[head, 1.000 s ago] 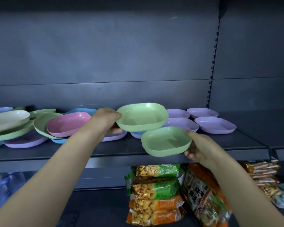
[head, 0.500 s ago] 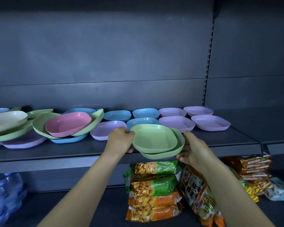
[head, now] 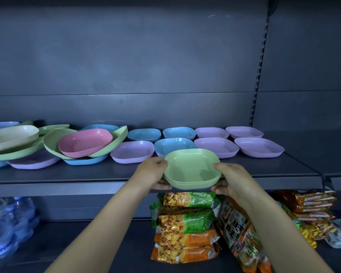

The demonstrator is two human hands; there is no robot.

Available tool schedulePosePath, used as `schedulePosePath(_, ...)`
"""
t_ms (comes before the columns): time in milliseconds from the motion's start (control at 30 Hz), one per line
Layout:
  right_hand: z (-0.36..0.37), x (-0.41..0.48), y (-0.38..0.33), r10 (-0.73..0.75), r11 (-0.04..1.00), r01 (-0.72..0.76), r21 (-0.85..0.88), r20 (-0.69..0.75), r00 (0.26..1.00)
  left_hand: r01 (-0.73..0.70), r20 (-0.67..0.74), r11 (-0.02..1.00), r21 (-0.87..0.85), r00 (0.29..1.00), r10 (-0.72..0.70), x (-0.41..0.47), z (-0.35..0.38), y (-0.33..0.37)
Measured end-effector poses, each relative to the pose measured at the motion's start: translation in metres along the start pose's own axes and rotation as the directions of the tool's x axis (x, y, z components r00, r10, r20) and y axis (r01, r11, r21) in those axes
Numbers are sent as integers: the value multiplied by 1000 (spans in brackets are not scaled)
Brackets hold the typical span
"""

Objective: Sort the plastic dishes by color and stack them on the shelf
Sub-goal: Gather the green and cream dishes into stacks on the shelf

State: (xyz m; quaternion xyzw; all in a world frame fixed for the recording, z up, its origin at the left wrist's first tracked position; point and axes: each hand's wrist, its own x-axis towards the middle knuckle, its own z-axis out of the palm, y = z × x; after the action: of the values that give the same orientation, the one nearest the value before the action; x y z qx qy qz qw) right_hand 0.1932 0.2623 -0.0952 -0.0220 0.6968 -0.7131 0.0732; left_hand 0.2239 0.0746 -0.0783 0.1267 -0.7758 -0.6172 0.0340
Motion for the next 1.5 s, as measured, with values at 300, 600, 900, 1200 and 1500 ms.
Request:
schedulePosePath(300, 58, -21, -32, -68, 997, 71, -11, 182, 981, -98, -139, 987, -128, 987, 80, -44, -69, -6)
schedulePosePath(600, 234, -54, -69, -110, 994, 100, 47, 406, 907, -201, -400, 970, -137, 907, 131, -104, -240, -20)
schedulePosePath(900, 448, -99, -66, -74, 996, 36, 79, 557, 827, -209, -537, 971, -119, 836, 115, -157, -443, -59)
schedulePosePath(1200, 621, -127, -58, -61, 998, 42, 44, 679, 731, -190, -679, 972, -139, 732, 46, -184, -598, -98)
schedulePosePath(1500, 772, -109, -48, -112, 994, 76, 83, 763, 637, -134, -703, 988, -73, 710, 44, -165, -744, -138)
